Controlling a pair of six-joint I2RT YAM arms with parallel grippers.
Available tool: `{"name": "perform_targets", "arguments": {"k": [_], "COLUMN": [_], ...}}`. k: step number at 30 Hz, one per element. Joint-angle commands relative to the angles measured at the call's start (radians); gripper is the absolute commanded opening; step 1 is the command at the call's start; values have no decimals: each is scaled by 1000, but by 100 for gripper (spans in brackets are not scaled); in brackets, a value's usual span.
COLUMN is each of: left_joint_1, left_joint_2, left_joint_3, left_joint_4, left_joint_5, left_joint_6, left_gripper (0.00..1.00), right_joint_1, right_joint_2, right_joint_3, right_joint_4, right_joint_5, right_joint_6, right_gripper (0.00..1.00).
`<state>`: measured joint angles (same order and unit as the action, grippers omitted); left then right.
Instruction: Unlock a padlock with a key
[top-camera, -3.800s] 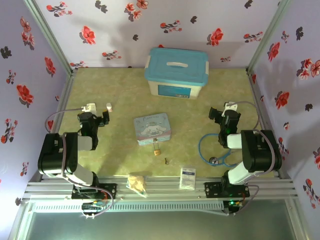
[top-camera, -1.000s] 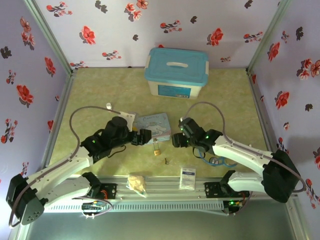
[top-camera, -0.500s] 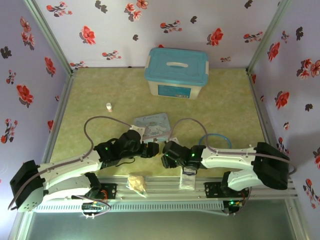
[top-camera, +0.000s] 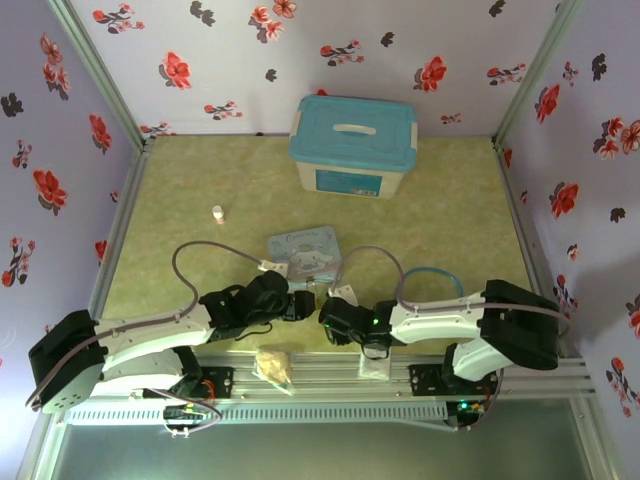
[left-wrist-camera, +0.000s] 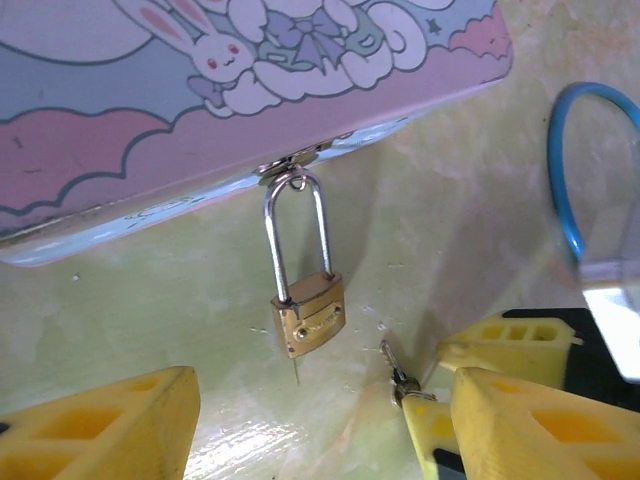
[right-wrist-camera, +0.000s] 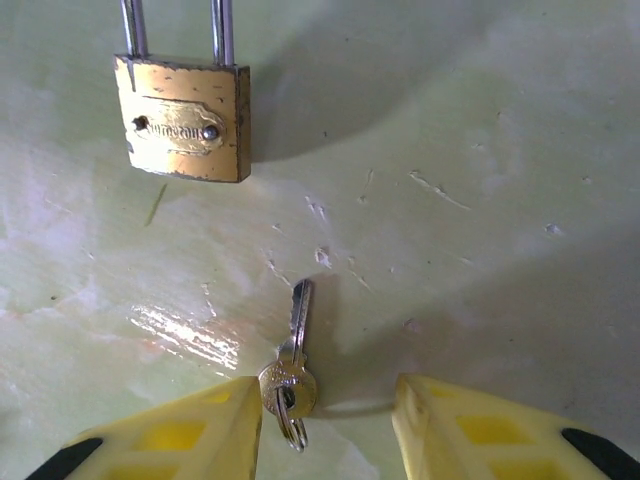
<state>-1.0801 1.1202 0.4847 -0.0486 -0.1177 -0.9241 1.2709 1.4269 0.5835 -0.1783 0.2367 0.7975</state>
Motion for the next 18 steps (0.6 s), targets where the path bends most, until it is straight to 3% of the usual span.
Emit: {"name": "perform_targets", "arguments": {"k": [1,12,18], "left_joint_1": [-7,-7,-7], "left_joint_2": [7,28,16], "left_joint_3": [-17,-31,-47], "left_joint_4": [41,77,113], "left_joint_5": [-37,-35,-62], "left_joint_6": [-22,-33,-52], "left_gripper": [67,69,69], "right_joint_1": [2,43,27], "right_joint_2": [23,111,117], "right_joint_3": [-23,32,-16], "right_joint_4": [45,-26,70], "right_joint_5": [34,35,-11], "right_joint_6": [39,17,15], "right_gripper": [40,35,17]}}
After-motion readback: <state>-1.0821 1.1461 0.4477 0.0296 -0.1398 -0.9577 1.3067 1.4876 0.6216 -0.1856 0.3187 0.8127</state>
